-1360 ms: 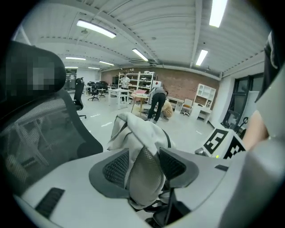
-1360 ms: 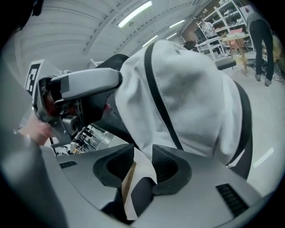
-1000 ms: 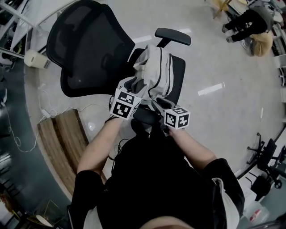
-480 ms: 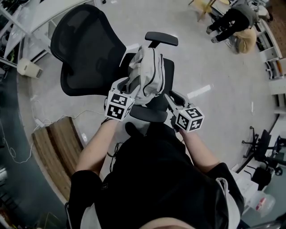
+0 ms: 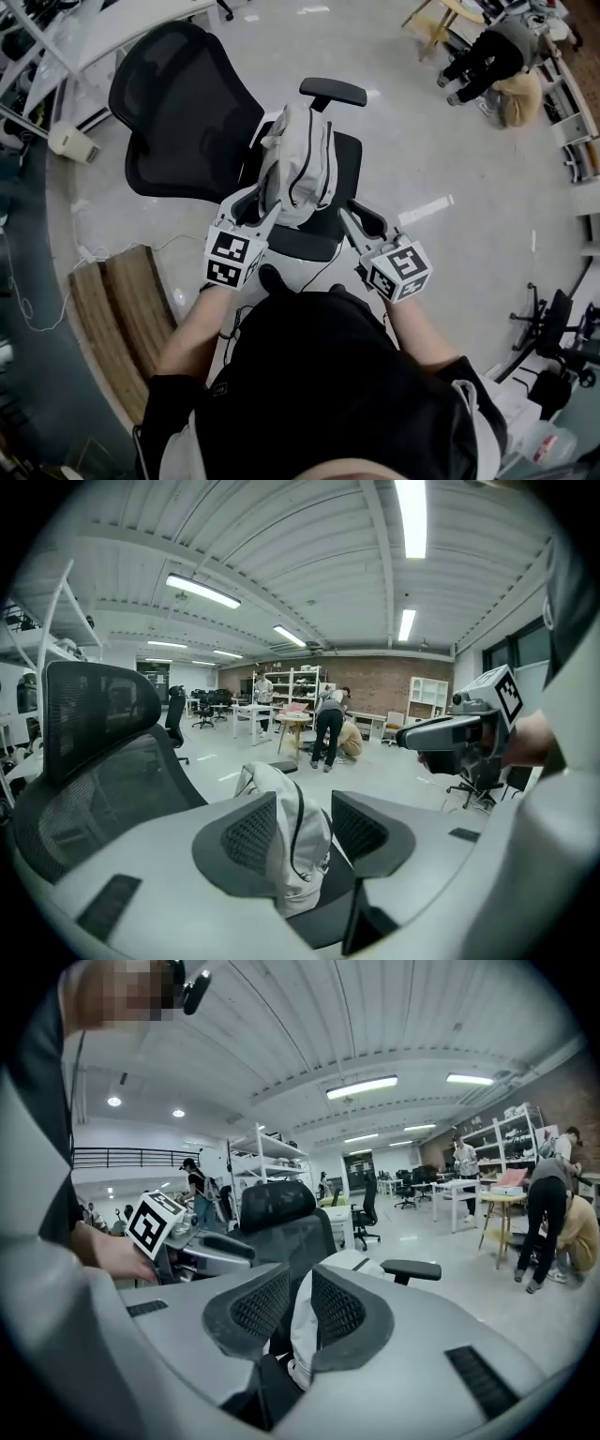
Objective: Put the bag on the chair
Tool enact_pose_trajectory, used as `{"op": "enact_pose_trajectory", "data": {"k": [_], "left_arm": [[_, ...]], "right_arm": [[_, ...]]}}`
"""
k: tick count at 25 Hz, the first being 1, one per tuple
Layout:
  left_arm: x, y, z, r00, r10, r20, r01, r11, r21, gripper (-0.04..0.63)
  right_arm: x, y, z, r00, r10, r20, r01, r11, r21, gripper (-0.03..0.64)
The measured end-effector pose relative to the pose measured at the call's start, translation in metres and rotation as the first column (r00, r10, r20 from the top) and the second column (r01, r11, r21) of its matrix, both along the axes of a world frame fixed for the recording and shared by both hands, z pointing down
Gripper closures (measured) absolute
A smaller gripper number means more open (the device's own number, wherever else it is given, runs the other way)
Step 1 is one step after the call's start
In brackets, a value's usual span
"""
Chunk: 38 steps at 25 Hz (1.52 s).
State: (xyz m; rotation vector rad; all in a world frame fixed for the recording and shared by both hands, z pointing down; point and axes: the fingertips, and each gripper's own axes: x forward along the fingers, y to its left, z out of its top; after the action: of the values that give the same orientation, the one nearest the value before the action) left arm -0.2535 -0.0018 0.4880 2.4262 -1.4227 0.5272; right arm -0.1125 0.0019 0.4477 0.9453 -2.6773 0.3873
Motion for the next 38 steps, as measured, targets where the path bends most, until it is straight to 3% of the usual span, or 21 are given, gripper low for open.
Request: {"op": "enact_pose_trajectory", "data": {"k": [9, 15, 20, 28, 33, 38], "left_arm": [[0.094, 0.047, -0.062, 0.992, -0.099, -0.082, 0.106, 0.99, 0.089, 0.42], [0.159, 0.084, -0.091, 0.984, -0.158, -0.082, 0.169, 0.975, 0.145, 0.44], [0.189, 0.101, -0.108, 0.984, -0.17, -0.049, 0.176, 0.969, 0.172, 0.446], [0.187, 0.11, -0.134, 0.987, -0.154, -0.04, 0.159, 0.961, 0.225, 0.469], [0.162, 0.122, -0.146, 0.988, -0.152, -0.02, 0.152, 0.952, 0.267, 0.484], [0.137, 0.126, -0.146, 0.989, -0.145, -0.036, 0.149, 0.951, 0.272, 0.499]], "right_arm": [[0.112, 0.034, -0.032, 0.999, -0.035, 0.02, 0.033, 0.995, 0.098, 0.565], [0.184, 0.063, -0.059, 0.992, -0.078, 0.102, 0.06, 0.984, 0.169, 0.58], [0.216, 0.068, -0.075, 0.988, -0.09, 0.124, 0.062, 0.974, 0.217, 0.583], [0.227, 0.076, -0.096, 0.977, -0.078, 0.2, 0.037, 0.979, 0.202, 0.588], [0.206, 0.081, -0.109, 0.96, -0.088, 0.268, 0.038, 0.982, 0.186, 0.588], [0.179, 0.089, -0.121, 0.958, -0.099, 0.268, 0.039, 0.975, 0.221, 0.588]]}}
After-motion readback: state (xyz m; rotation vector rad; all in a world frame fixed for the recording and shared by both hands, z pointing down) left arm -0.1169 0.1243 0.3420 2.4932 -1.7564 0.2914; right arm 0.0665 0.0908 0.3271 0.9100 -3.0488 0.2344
